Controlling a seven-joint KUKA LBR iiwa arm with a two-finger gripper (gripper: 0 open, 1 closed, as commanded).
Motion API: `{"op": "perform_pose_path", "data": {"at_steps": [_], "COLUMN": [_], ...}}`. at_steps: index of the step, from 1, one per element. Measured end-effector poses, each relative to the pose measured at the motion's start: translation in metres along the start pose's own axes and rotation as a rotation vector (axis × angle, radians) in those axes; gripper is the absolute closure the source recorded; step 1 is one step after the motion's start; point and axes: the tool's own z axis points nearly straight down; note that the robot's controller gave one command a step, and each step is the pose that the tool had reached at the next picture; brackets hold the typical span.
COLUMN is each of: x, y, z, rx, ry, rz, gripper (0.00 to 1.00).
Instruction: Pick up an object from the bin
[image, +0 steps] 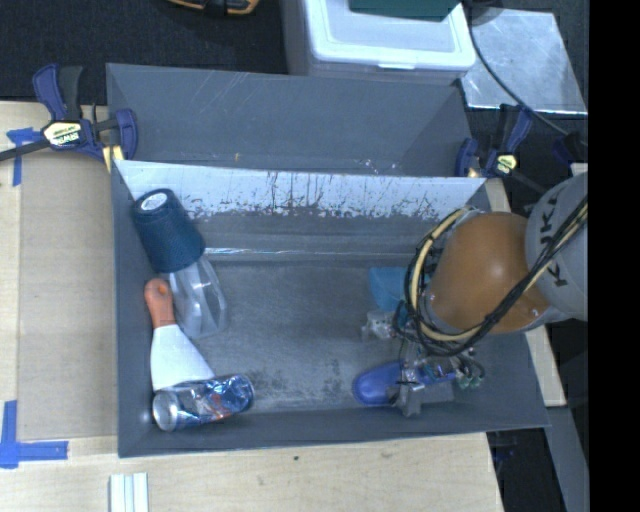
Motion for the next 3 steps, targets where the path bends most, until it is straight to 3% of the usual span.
{"op": "perform_pose_path", "data": {"at_steps": [1, 2, 3], "x": [0.002, 0.009, 0.001], "y": [-0.001, -0.017, -0.002], "z": [-0.058, -0.017, 0.011], "rx": [0.003, 0.001, 0.003], "ry": [-0.011, -0.009, -0.014], "rz": [-0.172, 0.026, -0.173], "gripper": [0.0, 0.0, 0.0]}}
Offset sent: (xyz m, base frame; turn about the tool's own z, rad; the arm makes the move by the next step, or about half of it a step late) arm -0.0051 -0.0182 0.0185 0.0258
